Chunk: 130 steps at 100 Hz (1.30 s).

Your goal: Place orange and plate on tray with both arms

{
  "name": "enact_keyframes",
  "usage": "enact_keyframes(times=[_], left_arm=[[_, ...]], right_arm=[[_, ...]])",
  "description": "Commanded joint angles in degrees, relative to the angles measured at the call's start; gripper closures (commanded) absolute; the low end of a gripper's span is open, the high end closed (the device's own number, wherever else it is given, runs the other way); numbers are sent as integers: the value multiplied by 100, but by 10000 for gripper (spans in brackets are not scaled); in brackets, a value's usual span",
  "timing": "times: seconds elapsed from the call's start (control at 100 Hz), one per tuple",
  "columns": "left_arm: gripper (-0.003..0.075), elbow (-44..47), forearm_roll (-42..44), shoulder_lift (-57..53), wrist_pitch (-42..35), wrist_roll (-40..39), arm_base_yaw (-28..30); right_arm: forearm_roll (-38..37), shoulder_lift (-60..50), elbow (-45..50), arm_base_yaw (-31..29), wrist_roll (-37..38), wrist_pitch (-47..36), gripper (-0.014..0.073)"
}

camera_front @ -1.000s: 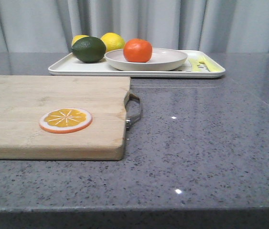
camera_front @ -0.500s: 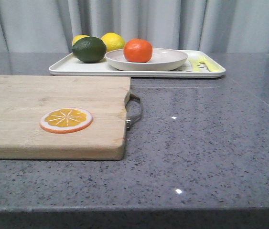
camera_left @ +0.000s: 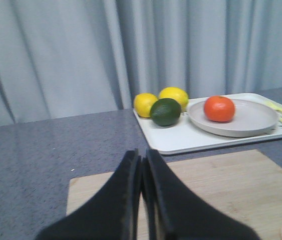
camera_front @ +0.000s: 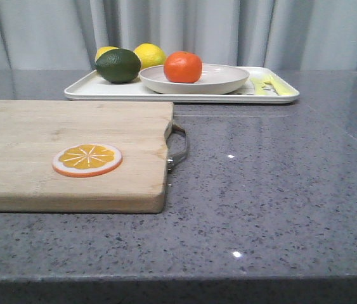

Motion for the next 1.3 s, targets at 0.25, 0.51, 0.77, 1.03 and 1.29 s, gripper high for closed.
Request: enact_keyframes(times=[0.25, 0.51, 0.77, 1.03, 1.29], left_arm=[[740, 1089, -214, -1037, -945, -45, 1001], [740, 1843, -308, -1334, -1454, -45, 1196], [740, 1884, -388, -1334, -1167, -45, 1196], [740, 1873, -388, -1334, -1193, -45, 1196], [740, 1873, -388, -1334, -1193, -45, 1196]], right_arm=[[-50, 51, -124, -15, -9, -465, 659], [-49, 57, -124, -15, -9, -459, 659], [-49, 57, -124, -15, -9, -459, 659], [-49, 57, -124, -15, -9, -459, 659], [-49, 57, -124, -15, -9, -459, 659]])
